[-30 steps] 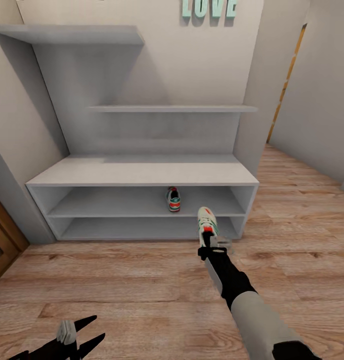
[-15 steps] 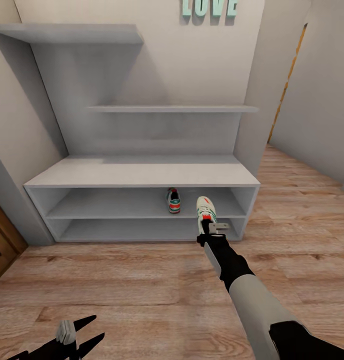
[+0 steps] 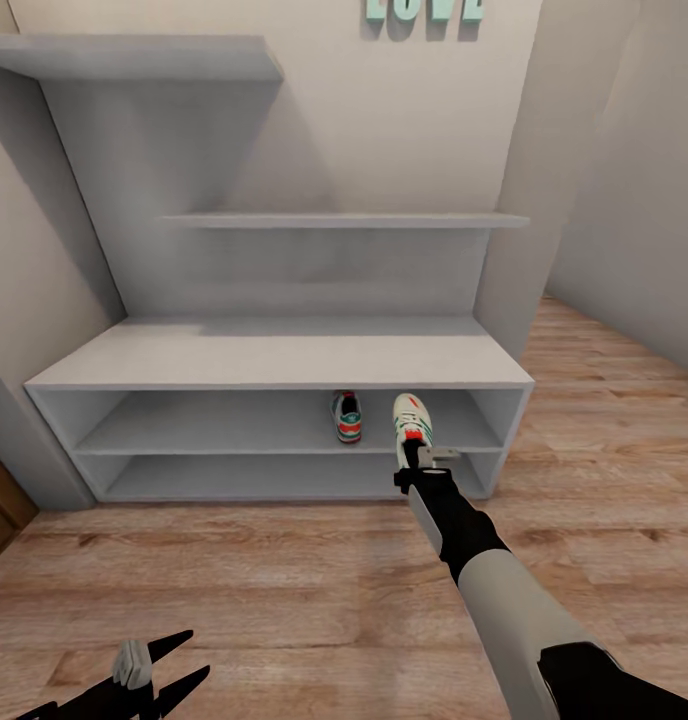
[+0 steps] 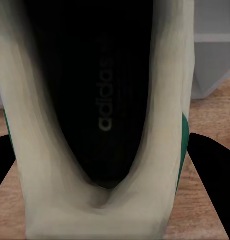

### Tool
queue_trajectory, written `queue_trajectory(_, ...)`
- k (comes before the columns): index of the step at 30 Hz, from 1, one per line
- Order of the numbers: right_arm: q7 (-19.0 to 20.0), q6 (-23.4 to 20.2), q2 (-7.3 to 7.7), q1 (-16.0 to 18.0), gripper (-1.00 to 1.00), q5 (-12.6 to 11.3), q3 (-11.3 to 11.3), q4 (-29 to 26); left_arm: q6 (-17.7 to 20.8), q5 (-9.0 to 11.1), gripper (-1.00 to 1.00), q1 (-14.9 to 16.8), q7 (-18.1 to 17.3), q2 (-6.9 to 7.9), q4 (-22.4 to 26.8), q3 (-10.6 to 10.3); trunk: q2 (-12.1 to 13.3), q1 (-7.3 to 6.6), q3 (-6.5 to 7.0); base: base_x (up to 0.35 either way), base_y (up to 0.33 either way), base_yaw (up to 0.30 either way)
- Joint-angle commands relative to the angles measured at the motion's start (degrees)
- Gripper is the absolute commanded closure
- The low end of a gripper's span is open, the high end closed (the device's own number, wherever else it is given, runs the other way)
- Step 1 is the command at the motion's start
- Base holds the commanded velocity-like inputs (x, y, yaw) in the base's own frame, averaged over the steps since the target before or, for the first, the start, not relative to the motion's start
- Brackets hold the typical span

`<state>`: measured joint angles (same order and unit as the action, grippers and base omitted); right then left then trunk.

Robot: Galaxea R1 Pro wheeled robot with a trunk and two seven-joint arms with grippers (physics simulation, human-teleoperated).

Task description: Pick up the two gym shoes and the two sandals from the corridor floor and place them onto the hallstand (shoe rack) in the corridor, making sure they are on the rack and not on the floor. Arrange them so the two gym shoes are next to each other and the two sandals are next to each other.

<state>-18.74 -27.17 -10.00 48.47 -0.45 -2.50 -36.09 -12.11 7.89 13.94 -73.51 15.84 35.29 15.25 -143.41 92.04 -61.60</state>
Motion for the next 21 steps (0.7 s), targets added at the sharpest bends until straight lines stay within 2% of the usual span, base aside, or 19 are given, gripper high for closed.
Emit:
queue_trajectory(1,-0.29,-0.35,0.00,0.01,1.00,-0.02,-0.14,-0.06,-0.36,0.08,-1.00,0.03,-0.17,0.03,-0.05,0.04,-0.02,-0.01,-0.05,0.031,0.000,0.000)
queue_trajectory(17,-0.24,-0.26,0.00,-0.09,1.00,-0.15,-0.05,1.95,-0.15,0.02,-1.00,0.03,-0.14,0.07,0.01,0.04,-0.02,-0.01,-0.08,0.006,0.000,0.000)
queue_trajectory(21,-0.24,-0.26,0.00,-0.12,1.00,-0.16,-0.05,2.00,0.07,0.02,-1.00,0.03,-0.14,0.07,-0.02,0.07,-0.07,0.10,-1.26,0.000,0.000,0.000)
